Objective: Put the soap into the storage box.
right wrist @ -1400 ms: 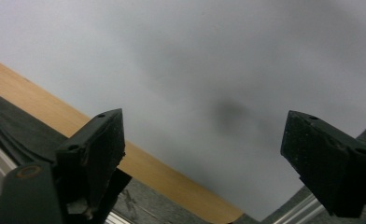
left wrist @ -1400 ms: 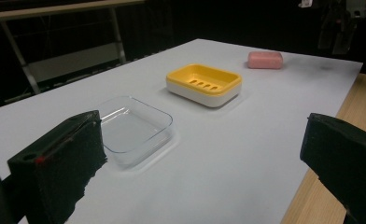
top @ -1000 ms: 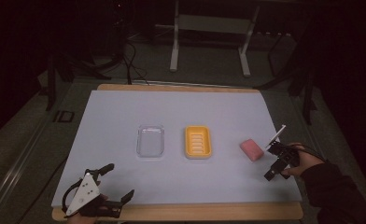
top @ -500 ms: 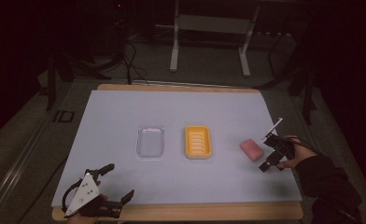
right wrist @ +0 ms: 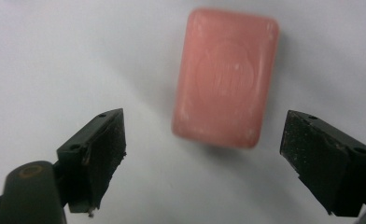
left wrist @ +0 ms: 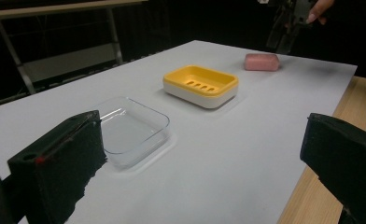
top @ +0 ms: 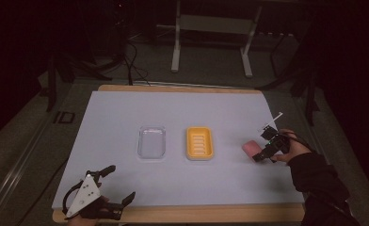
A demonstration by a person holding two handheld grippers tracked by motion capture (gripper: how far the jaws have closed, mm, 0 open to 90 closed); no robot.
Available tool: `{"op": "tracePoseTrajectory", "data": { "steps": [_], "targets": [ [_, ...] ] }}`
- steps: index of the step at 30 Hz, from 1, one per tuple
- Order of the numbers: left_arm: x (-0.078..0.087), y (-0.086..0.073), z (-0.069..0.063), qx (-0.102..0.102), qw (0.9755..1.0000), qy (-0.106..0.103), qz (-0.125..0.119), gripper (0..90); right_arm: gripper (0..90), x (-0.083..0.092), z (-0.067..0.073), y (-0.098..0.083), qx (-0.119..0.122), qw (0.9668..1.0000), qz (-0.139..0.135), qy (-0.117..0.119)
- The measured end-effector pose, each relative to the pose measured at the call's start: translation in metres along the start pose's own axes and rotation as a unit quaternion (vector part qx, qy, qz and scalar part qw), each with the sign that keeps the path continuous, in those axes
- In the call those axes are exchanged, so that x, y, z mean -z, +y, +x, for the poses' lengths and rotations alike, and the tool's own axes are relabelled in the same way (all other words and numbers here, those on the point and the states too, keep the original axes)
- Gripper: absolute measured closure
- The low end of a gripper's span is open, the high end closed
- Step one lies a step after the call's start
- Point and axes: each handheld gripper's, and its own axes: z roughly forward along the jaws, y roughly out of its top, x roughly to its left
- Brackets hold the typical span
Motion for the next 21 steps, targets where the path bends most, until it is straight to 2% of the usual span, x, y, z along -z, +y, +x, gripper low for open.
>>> {"op": "tracePoseTrajectory", "data": {
  "steps": [10, 13, 16, 21],
  "targets": [
    [0.0, 0.0, 0.0, 0.001, 1.0, -0.001, 0.0, 0.2, 15.5, -0.011, -0.007, 0.011, 0.005, 0.9997, -0.023, -0.005],
    [0.0, 0.0, 0.0, 0.001, 1.0, -0.002, 0.0, 0.2, 16.9, -0.015, -0.006, 0.013, 0.014, 0.9993, -0.03, -0.016],
    [0.0, 0.0, 0.0, 0.0, 1.0, -0.002, 0.002, 0.2, 18.7, -0.019, -0.006, 0.014, 0.017, 0.999, -0.039, -0.012],
    [0.0, 0.0, 0.0, 0.0, 1.0, -0.002, 0.002, 0.2, 21.8, -0.027, -0.009, 0.015, 0.012, 0.9992, -0.035, -0.013]
  ]
}}
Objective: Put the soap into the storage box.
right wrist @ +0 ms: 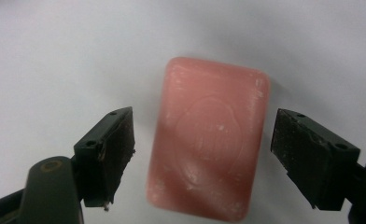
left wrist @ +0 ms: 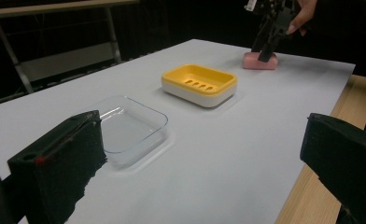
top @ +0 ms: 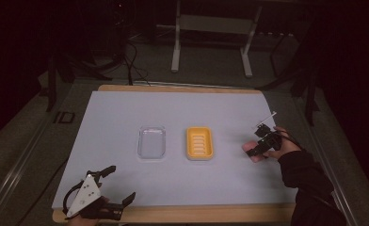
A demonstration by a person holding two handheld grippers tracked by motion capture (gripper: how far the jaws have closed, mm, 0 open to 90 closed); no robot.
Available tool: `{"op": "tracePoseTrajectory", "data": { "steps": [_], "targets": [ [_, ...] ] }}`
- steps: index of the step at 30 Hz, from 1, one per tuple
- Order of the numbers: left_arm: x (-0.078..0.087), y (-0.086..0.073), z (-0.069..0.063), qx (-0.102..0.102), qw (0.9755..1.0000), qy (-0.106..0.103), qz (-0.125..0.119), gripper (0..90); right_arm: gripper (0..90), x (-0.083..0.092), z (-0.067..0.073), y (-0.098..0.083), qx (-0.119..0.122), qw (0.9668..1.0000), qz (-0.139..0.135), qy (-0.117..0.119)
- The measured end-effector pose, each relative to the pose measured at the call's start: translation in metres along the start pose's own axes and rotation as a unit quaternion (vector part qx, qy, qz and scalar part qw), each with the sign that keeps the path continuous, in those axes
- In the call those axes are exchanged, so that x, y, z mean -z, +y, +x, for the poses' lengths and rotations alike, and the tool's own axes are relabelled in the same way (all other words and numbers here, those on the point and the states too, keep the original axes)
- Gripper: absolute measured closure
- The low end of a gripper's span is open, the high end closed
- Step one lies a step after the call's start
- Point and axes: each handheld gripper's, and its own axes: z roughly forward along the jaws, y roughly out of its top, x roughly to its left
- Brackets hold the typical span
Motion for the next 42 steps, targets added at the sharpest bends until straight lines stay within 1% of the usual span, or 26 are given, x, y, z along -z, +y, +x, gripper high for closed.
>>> {"op": "tracePoseTrajectory", "data": {
  "steps": [5, 8, 17, 21, 25, 26, 27, 29, 32, 33, 35, 37, 40, 41, 42],
  "targets": [
    [0.0, 0.0, 0.0, -0.001, 1.0, 0.0, 0.0, 0.2, 30.7, -0.006, -0.003, -0.001, -0.004, 1.0, 0.002, 0.004],
    [0.0, 0.0, 0.0, 0.0, 1.0, -0.001, 0.0, 0.2, 32.6, -0.008, -0.003, -0.001, -0.001, 1.0, 0.002, 0.003],
    [0.0, 0.0, -0.001, -0.001, 1.0, -0.002, 0.002, 0.2, 33.3, -0.015, 0.0, -0.001, 0.007, 0.9999, 0.013, -0.005],
    [0.0, 0.0, -0.001, -0.002, 1.0, -0.002, 0.002, 0.2, 33.7, -0.017, 0.005, 0.0, 0.024, 0.9992, 0.021, -0.023],
    [0.0, 0.0, -0.001, -0.002, 1.0, -0.002, 0.002, 0.2, 35.8, -0.017, 0.007, 0.003, 0.011, 0.999, 0.031, -0.03],
    [0.0, 0.0, -0.001, -0.002, 1.0, -0.001, 0.002, 0.2, 36.9, -0.017, 0.008, 0.004, -0.004, 0.9988, 0.036, -0.033],
    [0.0, 0.0, -0.001, -0.002, 1.0, -0.001, 0.002, 0.2, 37.1, -0.017, 0.008, 0.006, -0.034, 0.9978, 0.043, -0.037],
    [0.0, 0.0, -0.001, -0.001, 1.0, 0.0, 0.001, 0.2, 37.2, -0.017, 0.01, 0.009, -0.063, 0.9953, 0.053, -0.051],
    [0.0, 0.0, -0.001, -0.002, 1.0, -0.001, 0.002, 0.2, 37.3, -0.016, 0.013, 0.012, -0.096, 0.9914, 0.054, -0.071],
    [0.0, 0.0, -0.001, -0.003, 1.0, 0.0, 0.003, 0.2, 37.4, -0.016, 0.014, 0.013, -0.112, 0.9895, 0.056, -0.073],
    [0.0, 0.0, -0.001, -0.002, 1.0, 0.0, 0.003, 0.2, 37.3, -0.014, 0.015, 0.016, -0.145, 0.9853, 0.057, -0.069],
    [0.0, 0.0, -0.001, -0.002, 1.0, 0.0, 0.003, 0.2, 37.4, -0.012, 0.017, 0.018, -0.16, 0.9821, 0.064, -0.076],
    [0.0, 0.0, -0.001, -0.002, 1.0, 0.0, 0.002, 0.2, 37.4, -0.01, 0.019, 0.021, -0.194, 0.9752, 0.075, -0.076],
    [0.0, 0.0, -0.001, -0.002, 1.0, 0.001, 0.002, 0.2, 37.4, -0.009, 0.019, 0.022, -0.202, 0.9736, 0.074, -0.075],
    [0.0, 0.0, -0.001, -0.001, 1.0, 0.001, 0.002, 0.2, 37.4, -0.008, 0.02, 0.023, -0.208, 0.9721, 0.073, -0.08]
  ]
}}
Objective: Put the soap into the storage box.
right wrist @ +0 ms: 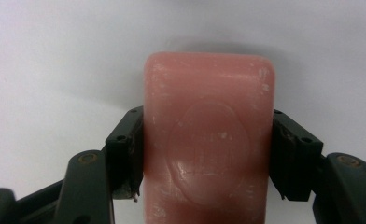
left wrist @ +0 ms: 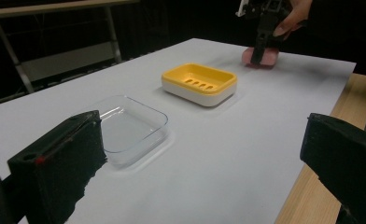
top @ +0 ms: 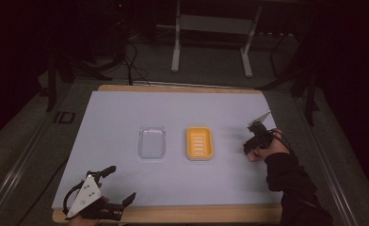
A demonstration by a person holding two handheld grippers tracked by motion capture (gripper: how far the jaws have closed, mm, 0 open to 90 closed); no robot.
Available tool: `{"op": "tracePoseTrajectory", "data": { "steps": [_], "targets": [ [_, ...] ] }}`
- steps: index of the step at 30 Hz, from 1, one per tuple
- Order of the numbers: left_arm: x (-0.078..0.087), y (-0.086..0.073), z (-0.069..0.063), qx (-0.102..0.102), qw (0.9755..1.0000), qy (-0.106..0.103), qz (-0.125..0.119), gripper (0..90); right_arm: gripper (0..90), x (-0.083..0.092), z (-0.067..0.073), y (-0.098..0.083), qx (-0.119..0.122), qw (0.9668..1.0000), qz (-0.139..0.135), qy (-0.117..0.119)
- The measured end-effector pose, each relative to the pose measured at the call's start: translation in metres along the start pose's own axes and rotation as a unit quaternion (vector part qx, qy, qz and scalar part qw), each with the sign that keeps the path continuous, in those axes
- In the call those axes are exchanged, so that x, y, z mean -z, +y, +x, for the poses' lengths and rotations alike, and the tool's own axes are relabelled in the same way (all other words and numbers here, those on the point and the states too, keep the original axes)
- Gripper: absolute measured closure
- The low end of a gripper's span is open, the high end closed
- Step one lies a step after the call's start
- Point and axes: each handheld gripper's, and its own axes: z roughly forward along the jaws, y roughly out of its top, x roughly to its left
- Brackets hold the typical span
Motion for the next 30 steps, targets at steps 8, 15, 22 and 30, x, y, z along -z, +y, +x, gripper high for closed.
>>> {"op": "tracePoseTrajectory", "data": {
  "steps": [8, 15, 22, 30],
  "targets": [
    [0.0, 0.0, 0.0, 0.0, 1.0, 0.001, -0.001, 0.2, 37.4, 0.009, 0.006, 0.005, -0.029, 0.9995, -0.006, -0.014],
    [0.0, 0.0, 0.0, 0.001, 1.0, 0.002, -0.001, 0.2, 37.4, 0.016, 0.014, 0.013, -0.04, 0.9988, -0.003, -0.029],
    [0.0, 0.0, 0.0, 0.002, 1.0, 0.003, -0.002, 0.2, 37.4, 0.034, 0.022, 0.021, -0.048, 0.9982, -0.011, -0.033],
    [0.0, 0.0, -0.001, -0.005, 1.0, 0.001, 0.001, 0.2, 37.4, 0.058, 0.033, 0.032, -0.052, 0.9978, -0.019, -0.038]
  ]
}}
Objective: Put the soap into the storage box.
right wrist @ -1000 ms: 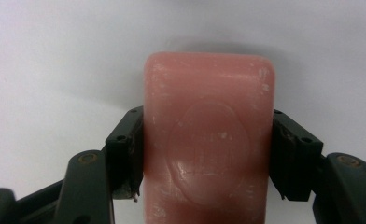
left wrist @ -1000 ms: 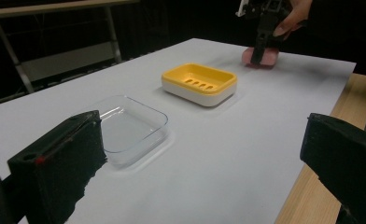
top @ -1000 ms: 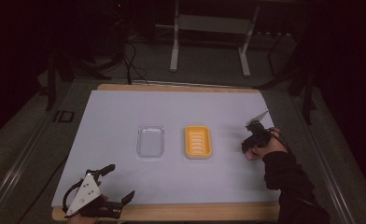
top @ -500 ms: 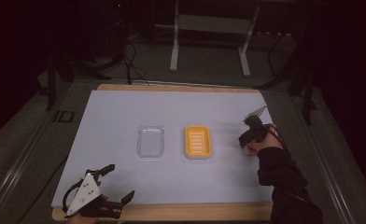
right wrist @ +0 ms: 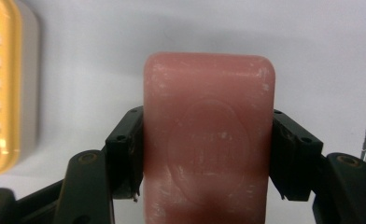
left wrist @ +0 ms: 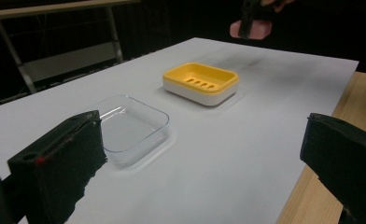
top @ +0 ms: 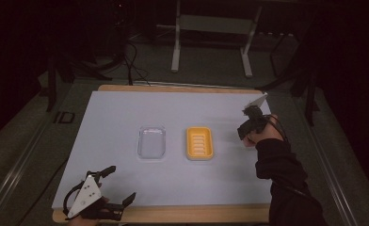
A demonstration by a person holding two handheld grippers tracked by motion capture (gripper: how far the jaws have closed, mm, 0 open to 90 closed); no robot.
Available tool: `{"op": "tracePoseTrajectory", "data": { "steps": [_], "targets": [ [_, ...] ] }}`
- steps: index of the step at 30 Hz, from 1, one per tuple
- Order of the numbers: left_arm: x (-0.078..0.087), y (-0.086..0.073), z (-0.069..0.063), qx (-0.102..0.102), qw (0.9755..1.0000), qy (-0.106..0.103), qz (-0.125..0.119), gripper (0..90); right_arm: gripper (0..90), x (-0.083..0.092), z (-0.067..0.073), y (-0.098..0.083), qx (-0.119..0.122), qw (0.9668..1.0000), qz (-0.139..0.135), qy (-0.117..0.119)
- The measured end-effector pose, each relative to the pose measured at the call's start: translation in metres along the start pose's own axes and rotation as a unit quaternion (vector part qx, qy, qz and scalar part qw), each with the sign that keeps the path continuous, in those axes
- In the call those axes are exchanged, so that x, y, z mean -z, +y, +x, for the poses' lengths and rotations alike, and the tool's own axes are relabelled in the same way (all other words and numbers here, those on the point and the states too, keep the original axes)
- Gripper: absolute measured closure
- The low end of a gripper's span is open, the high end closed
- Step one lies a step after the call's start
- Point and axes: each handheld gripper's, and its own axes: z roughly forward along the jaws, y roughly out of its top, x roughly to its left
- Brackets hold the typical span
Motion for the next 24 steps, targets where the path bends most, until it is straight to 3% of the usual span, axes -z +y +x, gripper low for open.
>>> {"op": "tracePoseTrajectory", "data": {
  "steps": [16, 17, 24],
  "targets": [
    [0.001, 0.0, 0.0, -0.001, 1.0, 0.001, -0.005, 0.2, 37.4, 0.025, 0.037, 0.016, 0.022, 0.9994, -0.019, 0.017],
    [0.001, 0.001, 0.0, -0.002, 1.0, 0.001, -0.004, 0.2, 37.4, 0.03, 0.047, 0.019, 0.028, 0.9992, -0.023, 0.019],
    [0.002, 0.001, 0.0, -0.004, 1.0, 0.001, -0.003, 0.2, 37.4, 0.037, 0.067, 0.024, 0.034, 0.9989, -0.028, 0.02]
  ]
}}
